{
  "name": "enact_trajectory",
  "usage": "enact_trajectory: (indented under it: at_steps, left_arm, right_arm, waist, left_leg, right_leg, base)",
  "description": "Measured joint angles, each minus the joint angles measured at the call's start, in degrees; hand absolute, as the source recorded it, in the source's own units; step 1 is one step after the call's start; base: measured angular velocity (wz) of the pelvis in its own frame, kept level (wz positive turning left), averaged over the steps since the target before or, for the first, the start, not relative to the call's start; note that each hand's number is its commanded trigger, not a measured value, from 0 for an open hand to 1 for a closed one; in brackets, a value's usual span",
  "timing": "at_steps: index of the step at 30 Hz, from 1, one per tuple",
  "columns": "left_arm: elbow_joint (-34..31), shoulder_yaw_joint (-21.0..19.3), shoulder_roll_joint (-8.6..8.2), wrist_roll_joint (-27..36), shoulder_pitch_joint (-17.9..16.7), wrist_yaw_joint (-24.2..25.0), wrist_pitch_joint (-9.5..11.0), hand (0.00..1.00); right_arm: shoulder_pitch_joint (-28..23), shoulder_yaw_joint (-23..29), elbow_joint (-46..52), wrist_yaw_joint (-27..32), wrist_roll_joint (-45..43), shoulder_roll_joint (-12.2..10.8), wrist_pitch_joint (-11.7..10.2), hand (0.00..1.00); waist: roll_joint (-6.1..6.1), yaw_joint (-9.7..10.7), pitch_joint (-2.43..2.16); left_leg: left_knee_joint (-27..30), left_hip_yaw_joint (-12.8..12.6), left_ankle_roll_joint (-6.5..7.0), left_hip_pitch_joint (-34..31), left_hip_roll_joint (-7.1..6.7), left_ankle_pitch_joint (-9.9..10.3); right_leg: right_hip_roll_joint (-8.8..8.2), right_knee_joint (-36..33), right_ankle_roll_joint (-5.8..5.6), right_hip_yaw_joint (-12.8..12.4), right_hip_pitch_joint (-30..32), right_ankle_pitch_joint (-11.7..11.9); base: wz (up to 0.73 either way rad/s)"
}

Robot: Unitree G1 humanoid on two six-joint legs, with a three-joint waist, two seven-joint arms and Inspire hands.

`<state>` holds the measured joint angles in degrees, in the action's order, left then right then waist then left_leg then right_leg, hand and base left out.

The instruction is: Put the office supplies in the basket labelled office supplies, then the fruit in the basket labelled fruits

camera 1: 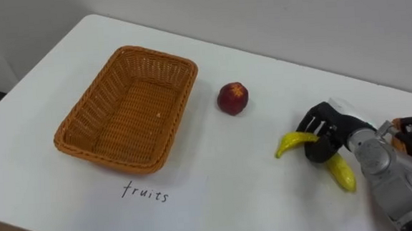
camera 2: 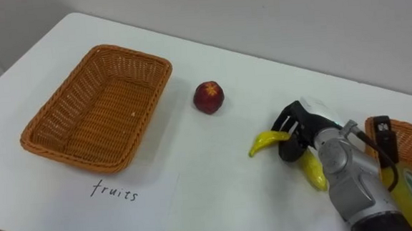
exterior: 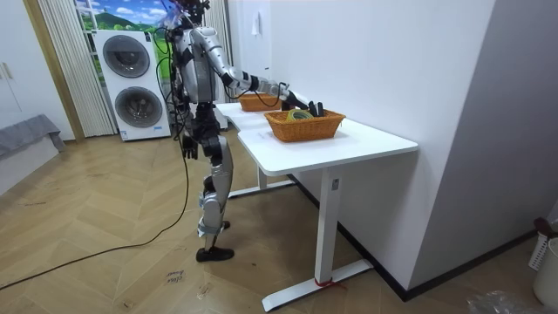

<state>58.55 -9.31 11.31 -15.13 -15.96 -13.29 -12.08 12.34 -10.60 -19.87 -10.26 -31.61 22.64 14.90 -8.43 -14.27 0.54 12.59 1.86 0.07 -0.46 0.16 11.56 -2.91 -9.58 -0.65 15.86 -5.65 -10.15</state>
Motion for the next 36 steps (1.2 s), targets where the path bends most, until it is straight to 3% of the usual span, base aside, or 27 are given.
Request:
enact_trajectory:
  at_steps: [9,18,27,30,32,36]
  left_arm:
    - [0.07,-0.25,-0.35,-0.07,-0.15,-0.19,0.77,0.00]
    - [-0.34,-2.76,-1.45,-0.13,-0.05,-0.23,1.49,0.00]
    - [1.64,-3.57,-2.09,0.99,0.96,-0.36,1.99,0.00]
    - [1.67,-3.34,-2.76,1.01,0.73,-0.30,1.99,0.00]
    - [1.48,-3.17,-3.14,1.00,1.04,-0.28,1.89,0.00]
    - [-0.24,-2.58,-3.39,0.99,1.14,-0.31,1.68,0.00]
  right_arm:
    - [0.01,0.35,6.95,0.11,-0.66,-0.01,-0.45,1.00]
    - [0.34,3.61,21.18,0.99,-0.52,0.09,-1.17,1.00]
    - [3.70,5.60,33.06,1.06,-2.53,-0.30,-1.08,1.00]
    - [5.38,5.09,34.07,0.07,-2.79,-0.75,-0.92,1.00]
    - [8.81,4.79,34.07,-0.96,-2.77,-2.64,0.25,1.00]
    - [13.77,2.35,34.06,-1.01,-2.75,-3.00,0.25,1.00]
  waist:
    - [0.35,0.49,0.16]
    - [0.69,2.89,-0.07]
    - [0.37,3.29,-0.34]
    - [0.52,2.93,-0.24]
    - [0.29,2.78,-0.38]
    - [0.28,2.54,-0.39]
  left_leg:
    - [0.13,0.20,0.03,0.05,-0.04,-0.04]
    - [0.07,-0.30,0.07,0.13,-0.03,-0.06]
    - [-0.60,-1.20,0.05,0.56,0.10,-0.07]
    - [-0.85,-1.29,0.06,1.30,0.03,-0.07]
    - [-0.86,-1.26,0.06,0.98,0.03,-0.10]
    - [-0.87,-0.76,0.01,0.80,0.02,-0.16]
  right_leg:
    - [-0.04,-0.01,0.00,-0.16,0.08,0.00]
    - [-0.03,-0.03,0.00,-1.90,0.62,0.00]
    - [0.10,-0.10,-0.03,-2.86,0.45,-0.02]
    - [0.04,-0.08,-0.03,-2.68,-0.24,-0.02]
    - [0.06,-0.12,-0.03,-2.79,0.13,-0.02]
    - [0.10,-0.13,-0.03,-2.41,0.14,-0.02]
  base:
    - [0.00]
    - [-0.03]
    - [-0.06]
    - [-0.01]
    - [0.00]
    - [0.07]
